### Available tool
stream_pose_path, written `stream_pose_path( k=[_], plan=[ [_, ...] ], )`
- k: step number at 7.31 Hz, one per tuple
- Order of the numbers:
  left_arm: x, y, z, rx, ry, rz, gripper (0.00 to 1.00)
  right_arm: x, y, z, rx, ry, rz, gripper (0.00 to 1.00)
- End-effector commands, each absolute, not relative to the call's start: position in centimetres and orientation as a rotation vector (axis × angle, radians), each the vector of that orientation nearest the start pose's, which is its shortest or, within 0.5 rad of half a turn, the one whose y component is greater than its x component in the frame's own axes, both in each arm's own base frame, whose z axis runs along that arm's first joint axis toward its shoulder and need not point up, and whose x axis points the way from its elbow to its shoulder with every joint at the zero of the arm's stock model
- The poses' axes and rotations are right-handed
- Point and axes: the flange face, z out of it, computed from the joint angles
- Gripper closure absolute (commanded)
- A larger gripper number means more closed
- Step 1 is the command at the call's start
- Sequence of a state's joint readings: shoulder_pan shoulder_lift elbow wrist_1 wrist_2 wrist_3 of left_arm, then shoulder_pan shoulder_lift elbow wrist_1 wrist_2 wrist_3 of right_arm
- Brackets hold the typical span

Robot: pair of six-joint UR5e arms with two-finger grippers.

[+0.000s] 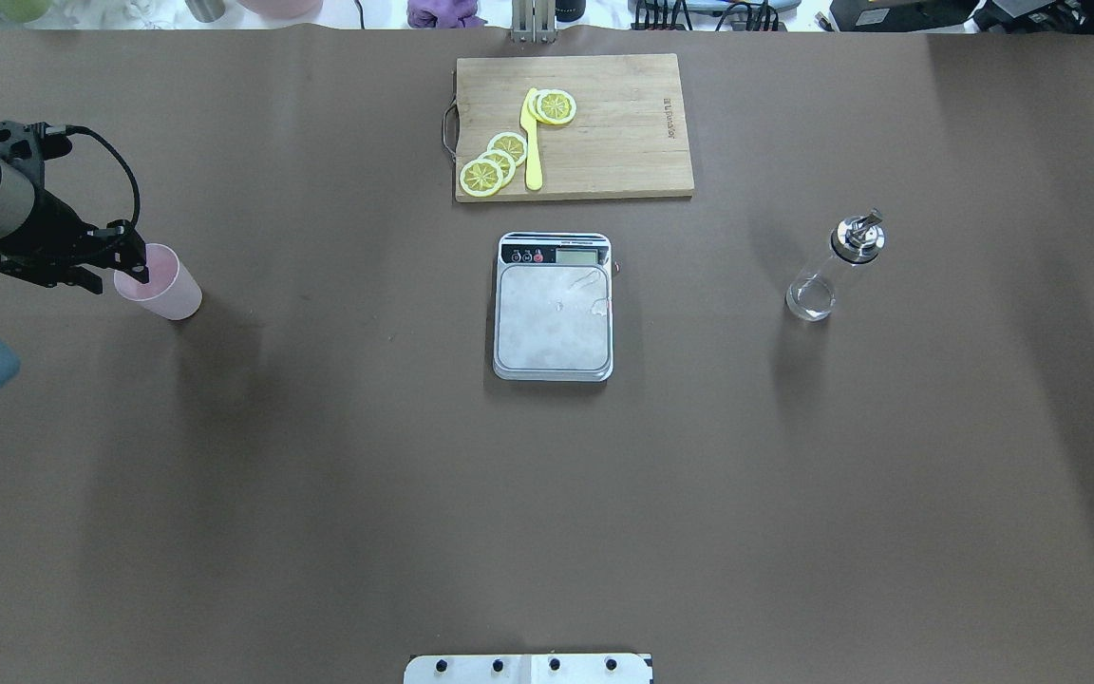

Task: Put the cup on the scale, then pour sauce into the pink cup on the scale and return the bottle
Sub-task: 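Reach the left gripper to the pink cup and grasp it, then carry the pink cup with the left gripper onto the scale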

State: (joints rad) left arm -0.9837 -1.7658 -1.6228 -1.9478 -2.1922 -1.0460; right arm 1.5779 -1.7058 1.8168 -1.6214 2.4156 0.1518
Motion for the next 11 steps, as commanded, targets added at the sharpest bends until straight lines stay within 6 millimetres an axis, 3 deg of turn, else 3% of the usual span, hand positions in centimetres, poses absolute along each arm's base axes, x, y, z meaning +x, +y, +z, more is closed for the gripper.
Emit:
stream_pose_path(
  k=[1, 2, 3, 4, 5, 6, 8, 9, 11],
  plan=[
    [26.6, -53.4, 49.7, -0.033, 0.844, -0.237, 0.70, 6.2, -43.5, 60.1, -0.005, -0.846, 0.124, 0.00],
    [27.0, -53.3, 49.7, -0.036, 0.844, -0.234, 0.91, 6.1, -43.5, 60.1, -0.006, -0.847, 0.122, 0.00],
    [27.2, -53.3, 49.4, -0.039, 0.849, -0.234, 1.00, 6.1, -43.5, 60.1, -0.006, -0.847, 0.121, 0.00],
    [27.3, -53.4, 48.6, -0.040, 0.859, -0.230, 1.00, 6.2, -43.5, 60.1, -0.004, -0.847, 0.121, 0.00],
    [26.6, -52.8, 46.4, -0.048, 0.888, -0.220, 1.00, 6.2, -43.5, 60.0, -0.003, -0.850, 0.120, 0.00],
    [25.9, -53.5, 42.5, -0.093, 0.877, -0.246, 1.00, 6.1, -43.5, 59.9, -0.003, -0.854, 0.119, 0.00],
    [27.9, -56.8, 28.4, -0.143, 0.839, -0.282, 1.00, 5.9, -43.5, 59.6, 0.001, -0.858, 0.114, 0.00],
    [29.8, -56.7, 23.0, -0.191, 0.864, -0.382, 1.00, 5.8, -43.6, 59.7, -0.002, -0.857, 0.110, 0.00],
    [37.6, -52.8, 14.5, -0.288, 0.915, -0.462, 1.00, 5.4, -43.7, 59.5, 0.001, -0.854, 0.099, 0.00]
  ],
)
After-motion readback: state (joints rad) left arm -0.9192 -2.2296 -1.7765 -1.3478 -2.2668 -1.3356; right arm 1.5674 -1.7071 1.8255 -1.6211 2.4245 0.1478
